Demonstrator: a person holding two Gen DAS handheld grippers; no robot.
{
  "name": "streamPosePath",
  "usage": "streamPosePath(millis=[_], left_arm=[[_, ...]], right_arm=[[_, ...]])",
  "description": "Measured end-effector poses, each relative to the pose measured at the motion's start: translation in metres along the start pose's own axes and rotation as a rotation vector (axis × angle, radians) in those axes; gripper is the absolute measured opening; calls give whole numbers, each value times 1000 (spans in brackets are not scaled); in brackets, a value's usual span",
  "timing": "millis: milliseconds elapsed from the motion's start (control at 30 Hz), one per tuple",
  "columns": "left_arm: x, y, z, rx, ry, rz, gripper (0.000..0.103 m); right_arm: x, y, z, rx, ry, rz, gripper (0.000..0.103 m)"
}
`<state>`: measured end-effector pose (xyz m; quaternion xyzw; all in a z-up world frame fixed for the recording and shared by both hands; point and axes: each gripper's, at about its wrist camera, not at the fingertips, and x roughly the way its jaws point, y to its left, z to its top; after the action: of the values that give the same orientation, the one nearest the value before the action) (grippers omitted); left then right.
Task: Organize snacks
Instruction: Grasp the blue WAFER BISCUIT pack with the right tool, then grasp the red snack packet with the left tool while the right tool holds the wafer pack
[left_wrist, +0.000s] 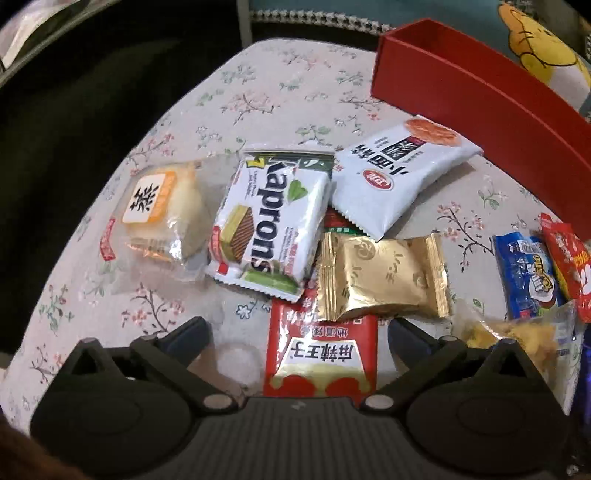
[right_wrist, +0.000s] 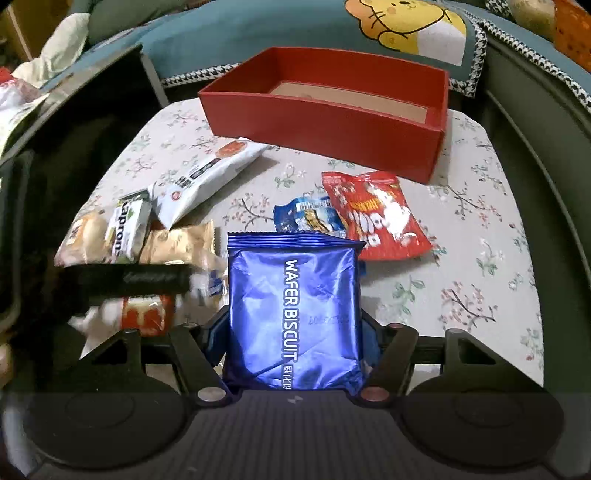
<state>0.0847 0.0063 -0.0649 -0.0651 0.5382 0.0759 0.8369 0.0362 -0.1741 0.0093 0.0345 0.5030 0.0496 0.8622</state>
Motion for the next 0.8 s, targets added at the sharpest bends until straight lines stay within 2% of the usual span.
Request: streamPosePath(millis=[67, 200, 333, 433, 533, 633, 700, 767, 800], left_arm=[[-1, 4, -3, 27, -9, -25, 103], [-5, 10, -3, 77, 36, -49, 103], [-16, 17, -10, 136, 18, -64, 103], [-26, 22, -17, 177, 20, -71, 83], [-30, 31, -19, 175, 50, -114, 82], [-35, 36, -29, 226, 32, -124, 82], [-37, 36, -31, 236, 24, -135, 85], [-35, 36, -29, 230, 17, -143, 93], [-32, 35, -26, 216, 15, -142, 103]], right_arm=[[0, -4, -4, 7, 0, 6, 73], [7, -12, -14, 10, 43, 21, 73], [5, -20, -21, 30, 48, 36, 73], [-3, -22, -22, 39, 22, 54, 73], [-8, -21, -26, 49, 16, 66, 73], [-13, -18, -42, 58, 39, 59, 73], [-14, -12, -50, 49, 54, 51, 73], [-15, -7, -51, 37, 50, 36, 73], [-16, -4, -50, 32, 45, 29, 73]])
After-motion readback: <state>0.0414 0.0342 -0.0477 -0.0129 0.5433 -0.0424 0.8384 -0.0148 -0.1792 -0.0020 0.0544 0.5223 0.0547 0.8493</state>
